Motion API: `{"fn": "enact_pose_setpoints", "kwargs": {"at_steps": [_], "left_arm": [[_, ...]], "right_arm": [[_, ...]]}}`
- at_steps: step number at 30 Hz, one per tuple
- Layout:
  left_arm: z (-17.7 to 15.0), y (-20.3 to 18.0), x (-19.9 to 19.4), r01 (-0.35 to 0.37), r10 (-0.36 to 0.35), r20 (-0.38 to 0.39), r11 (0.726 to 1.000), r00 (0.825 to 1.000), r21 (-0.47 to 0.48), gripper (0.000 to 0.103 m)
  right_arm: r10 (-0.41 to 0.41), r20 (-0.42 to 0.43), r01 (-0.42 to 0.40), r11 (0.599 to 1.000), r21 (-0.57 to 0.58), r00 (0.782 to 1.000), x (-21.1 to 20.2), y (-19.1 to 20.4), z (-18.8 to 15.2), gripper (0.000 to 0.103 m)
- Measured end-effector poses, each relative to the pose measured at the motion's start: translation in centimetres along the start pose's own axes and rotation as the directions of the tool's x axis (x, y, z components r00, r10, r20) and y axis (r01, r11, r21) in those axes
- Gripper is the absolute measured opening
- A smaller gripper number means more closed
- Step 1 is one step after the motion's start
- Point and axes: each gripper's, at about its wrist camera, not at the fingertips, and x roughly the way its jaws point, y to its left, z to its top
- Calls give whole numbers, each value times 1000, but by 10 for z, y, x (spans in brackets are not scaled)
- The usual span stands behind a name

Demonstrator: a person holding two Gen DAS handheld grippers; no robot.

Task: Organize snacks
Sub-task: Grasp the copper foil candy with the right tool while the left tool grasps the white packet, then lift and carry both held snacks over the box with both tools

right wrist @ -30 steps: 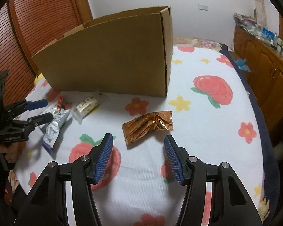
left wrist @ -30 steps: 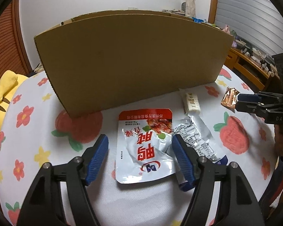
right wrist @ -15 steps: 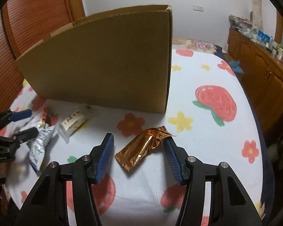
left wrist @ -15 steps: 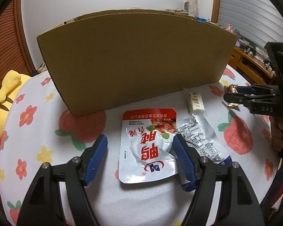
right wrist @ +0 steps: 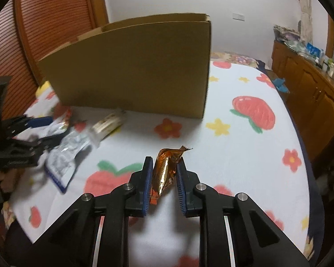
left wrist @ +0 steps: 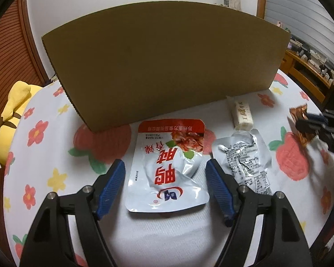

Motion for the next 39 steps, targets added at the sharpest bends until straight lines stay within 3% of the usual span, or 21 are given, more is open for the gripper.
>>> {"fn": "enact_pose_setpoints", "kwargs": {"at_steps": [15, 17, 29, 39], "left_arm": [[1, 8, 1, 23, -23, 0, 1000, 1000, -15, 76], [1, 7, -1, 32, -32, 10, 999, 999, -8, 61], [-2, 4, -6, 40, -40, 24, 999, 999, 0, 59], [-6, 1, -38, 37, -36, 90, 999, 995, -10, 59]], "right_arm": [[-36, 16, 37, 997, -61, 999, 1, 20, -16, 19], [-41, 16, 42, 997, -65, 999, 1, 21, -17, 19], [-37, 13, 38, 997, -65, 999, 3, 20, -17, 20], [-33, 13, 34, 998, -60, 999, 3, 20, -17, 20]]}}
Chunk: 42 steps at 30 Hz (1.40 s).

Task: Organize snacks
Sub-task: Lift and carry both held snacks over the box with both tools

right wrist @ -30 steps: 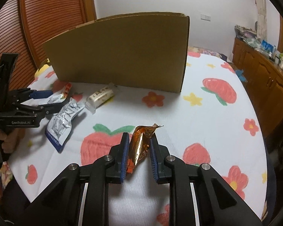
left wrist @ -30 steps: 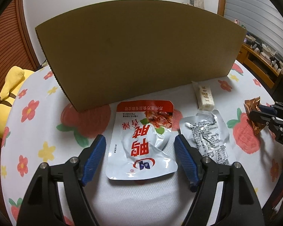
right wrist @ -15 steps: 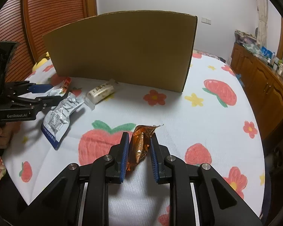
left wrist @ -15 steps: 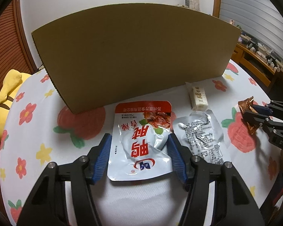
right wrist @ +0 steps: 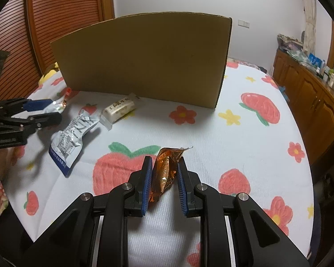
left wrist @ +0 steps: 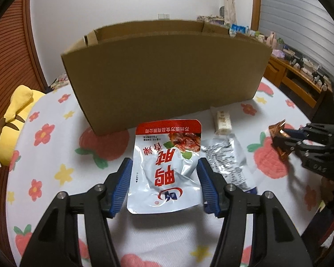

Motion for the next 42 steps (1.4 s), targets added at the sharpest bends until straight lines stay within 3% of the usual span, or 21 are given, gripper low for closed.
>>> {"fn": "enact_pose_setpoints", "kwargs": {"at_steps": [15, 32, 42], "left_arm": [[14, -19, -52, 16, -20, 123, 999, 992, 36, 59], [29, -24, -70, 8, -19, 180, 998, 983, 63, 59], [61, -11, -73, -12, -2, 218, 998, 976, 64, 59]], "right_arm": [[14, 13, -14, 1000, 12, 1000, -2, -6, -1, 19], [-1, 114, 0, 1000, 13, 993, -23, -8, -3, 18], [35, 185, -23, 997, -68, 982, -55, 5, 30, 18]]}}
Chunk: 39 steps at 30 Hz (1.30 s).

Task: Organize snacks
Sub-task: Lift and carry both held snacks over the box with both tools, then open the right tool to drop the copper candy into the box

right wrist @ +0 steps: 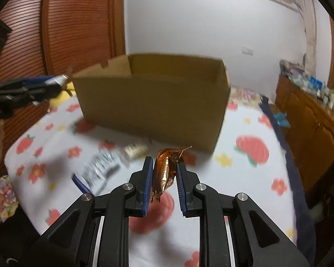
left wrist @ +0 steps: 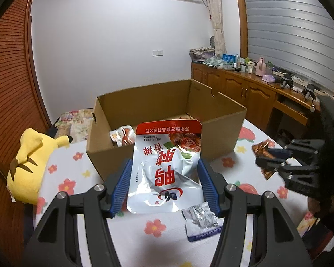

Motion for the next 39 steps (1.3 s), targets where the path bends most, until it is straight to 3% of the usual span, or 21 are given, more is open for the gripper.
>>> {"fn": "enact_pose_setpoints", "kwargs": {"at_steps": [8, 15, 25, 39], "left_arm": [[26, 13, 16, -20, 20, 15, 1000, 1000, 6, 59], [44, 28, 39, -33, 33, 8, 999, 999, 4, 60], [56, 45, 64, -41, 41, -8, 999, 999, -8, 60], [61, 49, 90, -44, 44, -37, 999, 998, -19, 60]], "right_arm": [[17, 78, -11, 997, -79, 997, -12, 3, 59, 19], [35, 98, -26, 995, -97, 995, 8, 0, 94, 19], [58, 77, -50, 994, -102, 995, 44, -3, 118, 19], [59, 32, -57, 995, -80, 998, 77, -16, 125, 20]]}}
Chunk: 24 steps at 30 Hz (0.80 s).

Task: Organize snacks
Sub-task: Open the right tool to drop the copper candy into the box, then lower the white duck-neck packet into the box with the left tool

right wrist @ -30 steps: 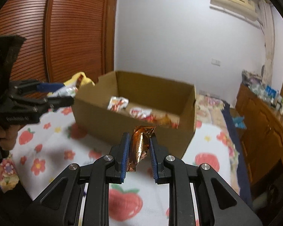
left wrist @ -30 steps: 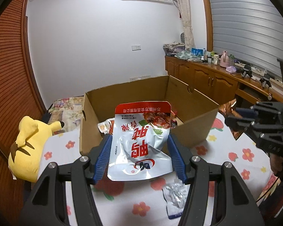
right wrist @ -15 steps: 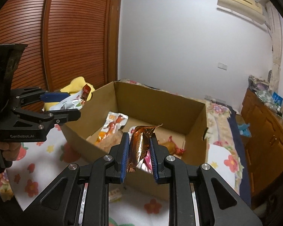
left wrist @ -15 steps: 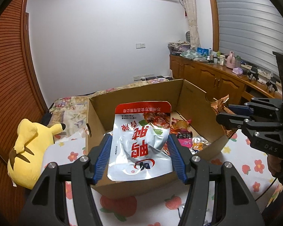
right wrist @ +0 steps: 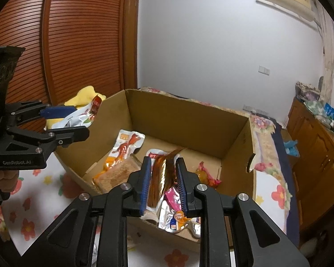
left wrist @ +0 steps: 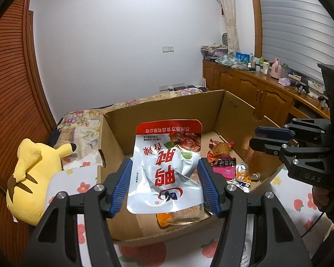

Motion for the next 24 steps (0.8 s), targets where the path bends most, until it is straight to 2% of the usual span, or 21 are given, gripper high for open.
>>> {"fn": "enact_pose_setpoints", "kwargs": {"at_steps": [1, 3, 6, 24], "left_arm": [[1, 0, 1, 0, 0, -1, 1000, 1000, 1, 60], [2, 0, 4, 1, -1, -3, 1000, 1000, 3, 60], [2, -1, 8, 2, -2, -9, 1000, 1000, 4, 60], [1, -3, 23, -3, 3, -45, 1000, 999, -1, 62]], "right_arm": [[5, -3, -5, 1000, 5, 1000, 2, -1, 0, 21], [8, -9, -8, 1000, 16, 1000, 4, -4, 0, 30], [19, -20, -18, 999, 30, 1000, 7, -7, -2, 35], [24, -18, -23, 998, 55, 1000, -2, -9, -12, 43]]}}
